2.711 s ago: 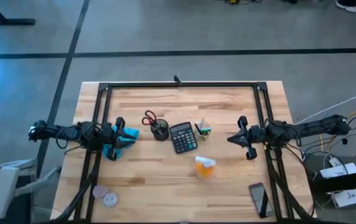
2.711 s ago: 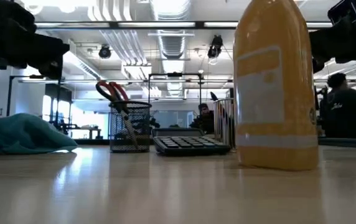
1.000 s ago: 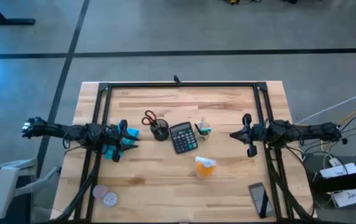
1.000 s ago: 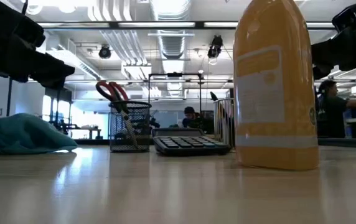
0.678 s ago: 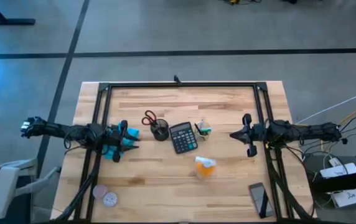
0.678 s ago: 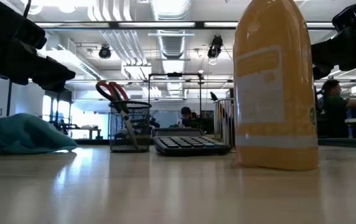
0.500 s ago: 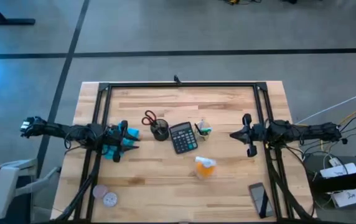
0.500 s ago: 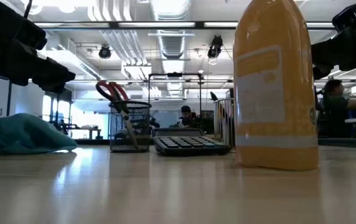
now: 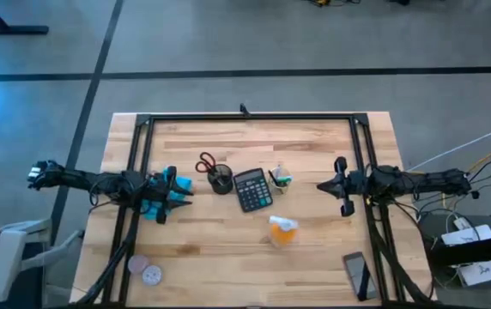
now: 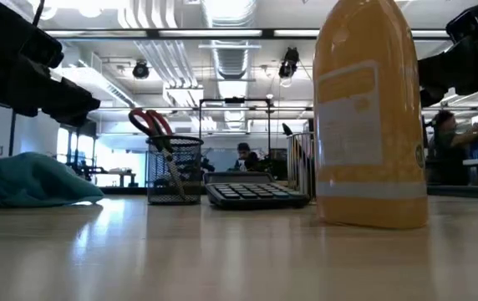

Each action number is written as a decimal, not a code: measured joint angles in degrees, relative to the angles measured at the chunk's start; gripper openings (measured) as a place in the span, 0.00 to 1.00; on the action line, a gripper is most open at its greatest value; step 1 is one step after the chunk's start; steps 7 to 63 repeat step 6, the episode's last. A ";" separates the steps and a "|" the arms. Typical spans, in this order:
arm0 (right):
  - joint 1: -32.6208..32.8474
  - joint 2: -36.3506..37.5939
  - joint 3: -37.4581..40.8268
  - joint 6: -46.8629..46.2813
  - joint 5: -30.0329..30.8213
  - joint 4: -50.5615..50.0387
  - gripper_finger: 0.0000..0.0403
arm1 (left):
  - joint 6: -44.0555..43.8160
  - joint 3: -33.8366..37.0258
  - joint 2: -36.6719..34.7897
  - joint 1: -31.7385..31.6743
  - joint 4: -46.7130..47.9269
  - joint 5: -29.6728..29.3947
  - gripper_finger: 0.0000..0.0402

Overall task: Apply microfiber cloth
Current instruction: Return to Home Position

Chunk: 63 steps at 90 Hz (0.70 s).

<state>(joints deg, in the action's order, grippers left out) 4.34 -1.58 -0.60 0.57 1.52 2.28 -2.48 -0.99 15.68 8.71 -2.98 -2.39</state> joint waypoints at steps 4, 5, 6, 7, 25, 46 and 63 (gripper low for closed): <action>0.00 0.00 0.00 -0.08 0.00 0.00 0.00 | 0.00 0.00 0.00 0.00 0.00 0.01 0.25; 0.00 0.00 0.00 -0.08 0.00 0.01 0.00 | 0.00 0.00 0.00 0.00 -0.01 0.00 0.25; 0.00 0.00 0.00 -0.08 0.00 0.01 0.00 | 0.00 0.00 0.00 0.00 -0.03 0.00 0.25; 0.00 0.00 0.00 -0.08 0.00 0.01 0.00 | 0.00 0.00 0.00 0.00 -0.03 0.00 0.25; 0.00 0.00 0.00 -0.08 0.00 0.01 0.00 | 0.00 0.00 0.00 0.00 -0.03 0.00 0.25; 0.00 0.00 0.00 -0.08 0.00 0.01 0.00 | 0.00 0.00 0.00 0.00 -0.03 0.00 0.25; 0.00 0.00 0.00 -0.08 0.00 0.01 0.00 | 0.00 0.00 0.00 0.00 -0.03 0.00 0.25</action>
